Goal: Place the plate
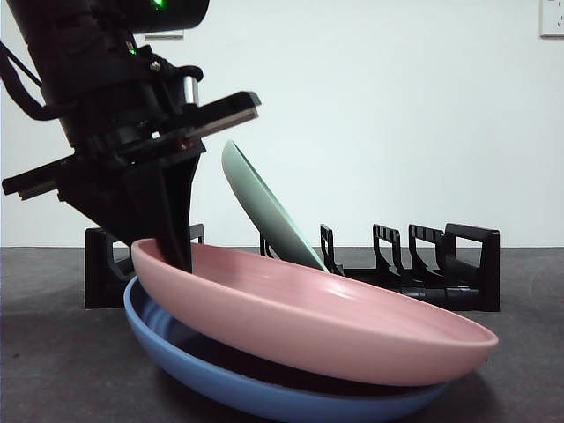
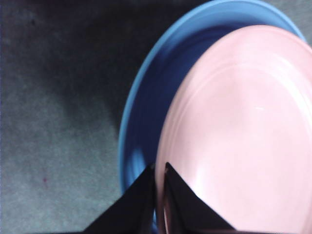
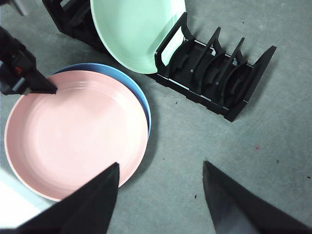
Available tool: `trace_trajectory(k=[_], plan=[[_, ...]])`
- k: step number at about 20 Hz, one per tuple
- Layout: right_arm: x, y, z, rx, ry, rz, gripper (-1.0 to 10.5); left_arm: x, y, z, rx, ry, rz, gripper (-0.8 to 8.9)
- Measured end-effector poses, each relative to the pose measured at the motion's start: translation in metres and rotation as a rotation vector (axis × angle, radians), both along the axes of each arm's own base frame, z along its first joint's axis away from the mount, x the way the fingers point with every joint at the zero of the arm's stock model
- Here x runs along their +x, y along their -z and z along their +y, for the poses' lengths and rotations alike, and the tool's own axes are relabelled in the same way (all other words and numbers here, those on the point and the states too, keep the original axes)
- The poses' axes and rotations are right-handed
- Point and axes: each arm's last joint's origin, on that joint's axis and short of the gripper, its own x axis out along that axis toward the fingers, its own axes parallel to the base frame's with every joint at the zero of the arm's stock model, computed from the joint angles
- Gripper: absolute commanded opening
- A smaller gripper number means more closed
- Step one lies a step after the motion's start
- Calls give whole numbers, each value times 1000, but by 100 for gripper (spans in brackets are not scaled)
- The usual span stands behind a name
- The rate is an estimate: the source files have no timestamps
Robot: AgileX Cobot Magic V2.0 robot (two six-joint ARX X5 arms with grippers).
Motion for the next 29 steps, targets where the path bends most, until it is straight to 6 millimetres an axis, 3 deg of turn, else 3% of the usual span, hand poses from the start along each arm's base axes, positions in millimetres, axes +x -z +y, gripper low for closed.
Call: trace_trajectory(k=[12,15,17,20,22,24,26,29], plan=[[0,0,0,-3,2,6,261,8,4,9,59,-36,-20,40],[0,0,0,-3,2,6,261,6,5,11,85,-34,6,239],[0,0,0,-3,2,6,261,4,6,12,99,-33,21,318],[0,0,0,-3,3,7,261,1,4,15,111,-33,35,350],[0,1,0,-3,3,7,262,-8,-12,23,97,-24,13,349],[0,1,0,-3,2,7,262,-19,-44,35,51,-1,-64,348],[0,1,0,-2,4,8,261,-31,-78,54,11,-7,-179,344],[0,1,0,-1,6,9,261,-61,-111,90,-3,-43,-338,344]])
